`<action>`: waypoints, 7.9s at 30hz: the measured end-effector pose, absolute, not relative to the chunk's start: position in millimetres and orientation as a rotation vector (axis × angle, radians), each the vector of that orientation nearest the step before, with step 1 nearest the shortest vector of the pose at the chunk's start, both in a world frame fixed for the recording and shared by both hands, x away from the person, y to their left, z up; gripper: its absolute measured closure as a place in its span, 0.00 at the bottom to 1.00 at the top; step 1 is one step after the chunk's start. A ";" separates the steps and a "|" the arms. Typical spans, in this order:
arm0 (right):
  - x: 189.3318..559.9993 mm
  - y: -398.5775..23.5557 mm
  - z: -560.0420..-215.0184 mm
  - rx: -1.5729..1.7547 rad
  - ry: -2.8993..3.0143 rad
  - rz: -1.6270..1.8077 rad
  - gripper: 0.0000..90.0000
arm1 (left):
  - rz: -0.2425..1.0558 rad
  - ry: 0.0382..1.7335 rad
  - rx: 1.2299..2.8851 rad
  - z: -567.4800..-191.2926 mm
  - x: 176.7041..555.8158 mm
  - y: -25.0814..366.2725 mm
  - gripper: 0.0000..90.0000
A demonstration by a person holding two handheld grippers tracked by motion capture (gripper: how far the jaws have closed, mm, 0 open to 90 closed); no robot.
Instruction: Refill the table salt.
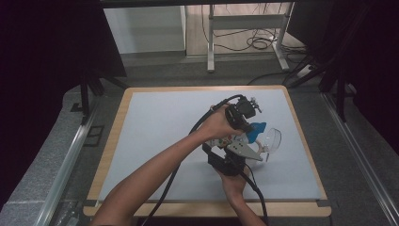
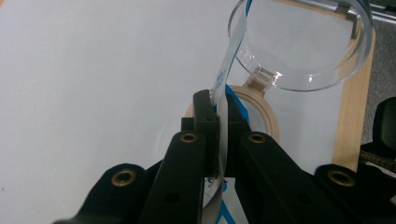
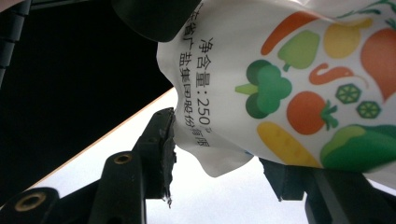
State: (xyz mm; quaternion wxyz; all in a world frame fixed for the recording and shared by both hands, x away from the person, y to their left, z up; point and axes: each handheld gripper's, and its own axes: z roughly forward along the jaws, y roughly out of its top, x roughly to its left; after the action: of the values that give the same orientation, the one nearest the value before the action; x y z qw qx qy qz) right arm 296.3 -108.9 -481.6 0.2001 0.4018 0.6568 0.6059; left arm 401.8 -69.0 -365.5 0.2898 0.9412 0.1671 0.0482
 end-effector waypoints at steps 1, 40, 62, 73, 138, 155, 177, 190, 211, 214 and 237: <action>296.4 -109.2 -481.4 1.123 1.835 1.695 0.55 | 0.130 0.444 2.512 -365.5 401.9 -69.3 1.00; 295.8 -109.3 -480.2 1.115 1.824 1.699 0.55 | 0.130 0.441 2.515 -364.2 400.9 -69.9 1.00; 295.3 -109.1 -480.0 1.114 1.821 1.697 0.56 | 0.130 0.437 2.512 -364.8 400.7 -70.3 1.00; 294.8 -108.5 -479.8 1.113 1.822 1.698 0.56 | 0.127 0.439 2.513 -364.8 400.5 -69.5 1.00; 294.7 -105.5 -478.5 1.144 1.784 1.700 0.56 | 0.124 0.422 2.530 -364.7 400.7 -72.6 1.00; 293.5 -104.9 -477.7 1.143 1.782 1.699 0.56 | 0.124 0.420 2.528 -363.8 399.3 -72.1 1.00; 292.5 -105.5 -476.3 1.148 1.771 1.705 0.56 | 0.128 0.418 2.530 -362.9 397.9 -74.2 1.00; 293.2 -105.0 -476.2 1.155 1.763 1.709 0.56 | 0.124 0.419 2.534 -363.3 398.7 -74.6 1.00; 293.3 -105.6 -476.5 1.159 1.755 1.700 0.56 | 0.120 0.410 2.540 -364.7 399.3 -77.0 1.00; 293.5 -106.0 -476.8 1.166 1.755 1.699 0.56 | 0.118 0.412 2.541 -365.4 399.5 -77.5 1.00; 294.0 -104.9 -477.1 1.162 1.756 1.698 0.56 | 0.116 0.414 2.537 -365.8 399.9 -75.7 1.00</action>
State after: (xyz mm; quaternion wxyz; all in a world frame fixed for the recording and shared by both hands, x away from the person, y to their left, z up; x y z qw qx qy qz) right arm 294.0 -104.9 -477.1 0.2165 0.4194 0.6338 0.6128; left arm 399.9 -75.7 -365.8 0.2802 0.9464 0.1546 0.0434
